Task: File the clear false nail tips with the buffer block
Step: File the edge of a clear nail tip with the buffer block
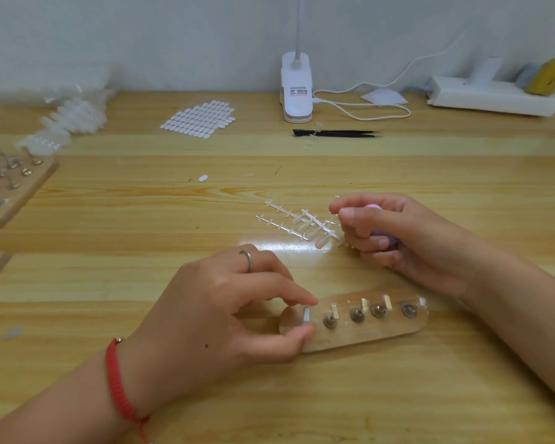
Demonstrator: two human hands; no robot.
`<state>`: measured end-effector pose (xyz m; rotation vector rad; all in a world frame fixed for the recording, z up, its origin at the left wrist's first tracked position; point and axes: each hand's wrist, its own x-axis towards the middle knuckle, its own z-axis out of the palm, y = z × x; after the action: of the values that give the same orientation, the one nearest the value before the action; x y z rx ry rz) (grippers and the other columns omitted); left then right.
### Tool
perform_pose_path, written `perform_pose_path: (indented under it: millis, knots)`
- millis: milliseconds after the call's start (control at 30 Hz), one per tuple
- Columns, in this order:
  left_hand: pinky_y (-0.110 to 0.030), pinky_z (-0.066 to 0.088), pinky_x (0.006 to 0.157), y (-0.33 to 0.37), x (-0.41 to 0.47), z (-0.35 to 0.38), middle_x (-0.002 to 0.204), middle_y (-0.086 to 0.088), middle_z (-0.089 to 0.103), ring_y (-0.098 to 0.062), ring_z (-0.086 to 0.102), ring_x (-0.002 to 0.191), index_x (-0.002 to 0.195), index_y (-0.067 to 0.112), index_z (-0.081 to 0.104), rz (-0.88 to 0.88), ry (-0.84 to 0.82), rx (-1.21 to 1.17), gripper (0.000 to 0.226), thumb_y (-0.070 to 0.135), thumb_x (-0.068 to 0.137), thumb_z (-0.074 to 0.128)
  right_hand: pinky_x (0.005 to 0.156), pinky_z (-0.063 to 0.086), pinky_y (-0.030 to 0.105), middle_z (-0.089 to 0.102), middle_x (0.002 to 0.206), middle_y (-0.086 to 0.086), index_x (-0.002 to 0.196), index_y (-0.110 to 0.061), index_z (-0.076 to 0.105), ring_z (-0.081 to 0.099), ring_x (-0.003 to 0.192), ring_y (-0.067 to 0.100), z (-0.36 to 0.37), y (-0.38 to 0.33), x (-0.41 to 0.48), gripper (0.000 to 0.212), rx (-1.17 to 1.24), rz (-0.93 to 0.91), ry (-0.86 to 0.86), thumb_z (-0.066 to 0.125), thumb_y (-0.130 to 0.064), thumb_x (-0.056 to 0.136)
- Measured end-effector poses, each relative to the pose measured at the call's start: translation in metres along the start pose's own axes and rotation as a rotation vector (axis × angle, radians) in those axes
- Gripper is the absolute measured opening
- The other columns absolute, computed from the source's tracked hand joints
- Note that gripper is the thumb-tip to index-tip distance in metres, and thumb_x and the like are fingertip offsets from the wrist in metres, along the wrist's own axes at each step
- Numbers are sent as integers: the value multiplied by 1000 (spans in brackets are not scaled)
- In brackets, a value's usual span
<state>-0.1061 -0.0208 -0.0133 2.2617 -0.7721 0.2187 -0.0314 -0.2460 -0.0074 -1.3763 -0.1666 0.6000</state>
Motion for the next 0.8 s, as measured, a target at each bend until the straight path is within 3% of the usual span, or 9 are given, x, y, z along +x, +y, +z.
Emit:
perform_pose_path:
  millis: [67,167,233,300,367,467,567,667,800]
  knots:
    - [-27,51,67,0,-1,-1,92,20,61,-2,60,82,98,37,71,5,-19,39,32,50,69,72,37,21,12,42,61,-8,80,-25,77,30,46,2,0,-2,-2,12,50,10,1,69,-22,72]
    - [-18,45,76,0,-3,-1,102,25,55,1,54,90,121,45,50,-33,-120,71,68,67,60,71,35,22,13,40,61,-8,76,-25,75,28,46,3,-3,-7,-4,9,227,-8,34,71,-27,68]
    - [-19,42,79,-1,-3,2,103,27,54,-1,53,90,123,46,40,-40,-146,112,74,64,59,71,35,19,14,40,60,-8,75,-24,73,27,46,4,-4,-11,-5,4,249,-67,124,70,-25,72]
    - [-20,42,79,-2,-4,3,102,27,55,-2,53,88,122,45,39,-32,-134,124,71,57,60,71,37,22,15,44,57,-7,75,-22,71,30,46,6,-3,-12,-5,1,25,-156,273,71,-22,74]
    - [-19,42,79,-3,-3,3,101,26,55,-3,54,88,120,45,39,-32,-128,116,70,55,59,72,46,34,13,50,55,-8,77,-24,72,40,47,4,-3,-7,-5,4,-492,-303,433,75,-23,77]
    - [-16,42,78,-7,-3,3,101,26,55,-2,53,88,120,45,39,-33,-130,109,70,54,59,72,54,36,21,52,57,-9,85,-34,68,48,54,5,-2,0,-7,22,-1122,-338,471,70,-52,72]
    - [-11,40,78,-5,-4,2,104,26,53,-1,52,91,125,45,35,-52,-144,78,78,56,57,74,53,29,23,49,60,-12,88,-42,65,48,57,0,1,-6,-10,38,-1244,-240,497,61,-70,63]
    - [-9,39,78,-4,-4,-2,112,20,52,-6,52,99,131,44,33,-79,-98,-43,84,58,59,73,52,26,21,47,57,-15,81,-44,62,44,55,-3,8,-5,-9,39,-1349,-210,501,56,-77,61]
    - [-17,40,80,-8,3,-10,109,8,58,-16,55,99,127,36,42,-123,20,-222,61,48,72,64,52,27,20,50,58,-17,76,-41,63,46,58,-4,11,-1,-4,30,-1333,-184,504,61,-70,65]
